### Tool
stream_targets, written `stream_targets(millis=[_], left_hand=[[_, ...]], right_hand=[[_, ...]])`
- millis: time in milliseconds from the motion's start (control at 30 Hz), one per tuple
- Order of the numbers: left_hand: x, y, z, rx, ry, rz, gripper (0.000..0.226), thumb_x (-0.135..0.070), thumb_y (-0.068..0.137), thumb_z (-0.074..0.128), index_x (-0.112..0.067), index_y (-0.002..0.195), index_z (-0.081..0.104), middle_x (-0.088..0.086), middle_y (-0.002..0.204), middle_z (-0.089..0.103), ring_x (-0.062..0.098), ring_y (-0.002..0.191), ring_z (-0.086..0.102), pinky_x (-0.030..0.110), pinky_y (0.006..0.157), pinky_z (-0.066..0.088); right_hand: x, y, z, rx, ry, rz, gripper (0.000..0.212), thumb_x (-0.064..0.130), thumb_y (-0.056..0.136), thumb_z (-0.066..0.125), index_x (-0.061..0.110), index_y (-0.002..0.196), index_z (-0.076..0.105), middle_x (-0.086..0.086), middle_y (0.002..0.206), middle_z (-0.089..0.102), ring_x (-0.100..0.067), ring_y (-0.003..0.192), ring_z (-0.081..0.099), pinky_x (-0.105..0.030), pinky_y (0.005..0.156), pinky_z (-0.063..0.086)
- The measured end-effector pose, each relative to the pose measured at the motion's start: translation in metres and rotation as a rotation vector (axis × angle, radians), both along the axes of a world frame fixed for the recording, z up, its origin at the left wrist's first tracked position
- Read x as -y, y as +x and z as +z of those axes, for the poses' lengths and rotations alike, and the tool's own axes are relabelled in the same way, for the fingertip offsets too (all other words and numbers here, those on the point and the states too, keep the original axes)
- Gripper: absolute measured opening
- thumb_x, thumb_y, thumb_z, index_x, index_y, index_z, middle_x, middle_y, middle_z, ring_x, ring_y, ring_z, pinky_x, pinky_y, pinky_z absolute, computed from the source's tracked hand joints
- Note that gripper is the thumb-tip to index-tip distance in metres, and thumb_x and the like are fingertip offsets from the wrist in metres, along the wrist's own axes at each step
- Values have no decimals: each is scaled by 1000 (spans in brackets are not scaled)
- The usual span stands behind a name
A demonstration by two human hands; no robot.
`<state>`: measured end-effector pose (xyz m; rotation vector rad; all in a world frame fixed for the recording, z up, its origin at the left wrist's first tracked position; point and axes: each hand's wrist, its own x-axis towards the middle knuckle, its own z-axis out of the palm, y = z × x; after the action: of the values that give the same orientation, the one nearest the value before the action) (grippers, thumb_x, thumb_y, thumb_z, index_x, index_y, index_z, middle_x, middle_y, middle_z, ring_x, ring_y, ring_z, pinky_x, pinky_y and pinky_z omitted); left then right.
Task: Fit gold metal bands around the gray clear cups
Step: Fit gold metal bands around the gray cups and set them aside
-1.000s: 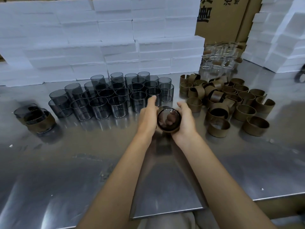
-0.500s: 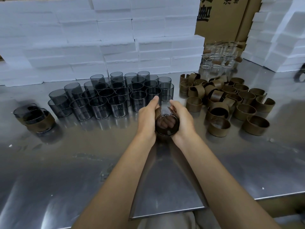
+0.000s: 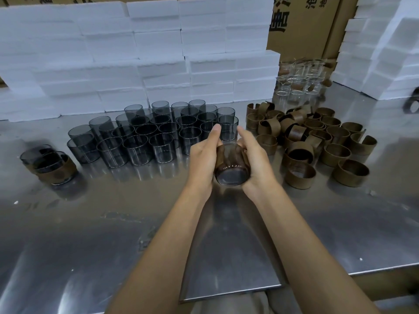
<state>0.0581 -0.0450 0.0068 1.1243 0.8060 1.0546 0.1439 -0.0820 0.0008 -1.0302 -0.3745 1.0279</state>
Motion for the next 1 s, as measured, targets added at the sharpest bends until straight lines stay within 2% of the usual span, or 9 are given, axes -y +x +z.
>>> stream_targets(millis=[100, 400, 533, 600, 733, 800, 867, 933, 1000], left_hand=[[0, 0, 0, -30, 23, -15, 60, -44, 97, 63, -24, 43, 47, -7, 47, 39, 10, 48, 40, 31, 60, 37], [3, 1, -5, -26, 12, -3, 59, -36, 101, 58, -24, 47, 39, -6, 50, 34, 9, 45, 37, 20, 47, 36], [1, 1, -8, -43, 27, -2, 60, -35, 100, 59, -25, 43, 42, -8, 48, 35, 7, 45, 37, 22, 49, 36], [1, 2, -7, -51, 23, -8, 59, -37, 99, 60, -24, 43, 45, -7, 48, 37, 10, 48, 40, 28, 57, 38], [-5, 0, -3, -63, 154, -128, 33, -54, 89, 60, -26, 74, 71, -2, 81, 68, 18, 83, 64, 38, 83, 50], [-6, -5, -4, -217, 246, -268, 33, -60, 77, 64, -34, 97, 70, -11, 96, 71, 8, 84, 66, 31, 74, 52], [-2, -6, -7, -370, 260, -401, 50, -66, 68, 72, -43, 113, 64, -11, 106, 71, 7, 85, 69, 28, 65, 52], [1, -1, -10, -343, 210, -419, 67, -63, 61, 79, -39, 121, 63, -4, 111, 72, 12, 89, 69, 30, 66, 51], [0, 1, -8, -229, 185, -353, 66, -50, 63, 85, -32, 123, 65, 0, 113, 73, 14, 90, 69, 30, 68, 51]], right_hand=[[2, 1, 2, 14, 19, -29, 50, 41, 87, 70, 24, 49, 43, 1, 56, 35, -16, 53, 40, -33, 62, 40], [3, -2, 0, 164, 7, -42, 53, 38, 94, 64, 27, 46, 45, 9, 50, 39, -8, 46, 43, -22, 51, 41], [3, -1, -3, 179, 0, -50, 54, 36, 94, 65, 26, 44, 45, 10, 48, 39, -7, 44, 43, -19, 48, 41], [3, -1, -2, 165, 17, -62, 50, 35, 93, 66, 26, 47, 47, 7, 51, 41, -11, 49, 46, -24, 56, 43], [3, 11, 1, 125, 73, -138, 55, 36, 96, 62, 24, 45, 45, 5, 47, 40, -13, 46, 46, -29, 60, 42], [4, 22, 1, 153, 85, -229, 57, 39, 97, 60, 24, 44, 47, 7, 47, 42, -10, 46, 46, -28, 61, 43], [5, 30, 0, 292, 48, -312, 59, 43, 98, 57, 26, 43, 48, 8, 48, 44, -6, 47, 48, -22, 58, 45], [6, 35, 0, 313, 41, -342, 57, 43, 100, 54, 25, 47, 51, 7, 53, 52, -3, 52, 53, -14, 54, 47], [6, 39, -1, 159, 118, -277, 48, 41, 104, 48, 17, 64, 61, 1, 70, 66, -9, 72, 64, -20, 70, 53]])
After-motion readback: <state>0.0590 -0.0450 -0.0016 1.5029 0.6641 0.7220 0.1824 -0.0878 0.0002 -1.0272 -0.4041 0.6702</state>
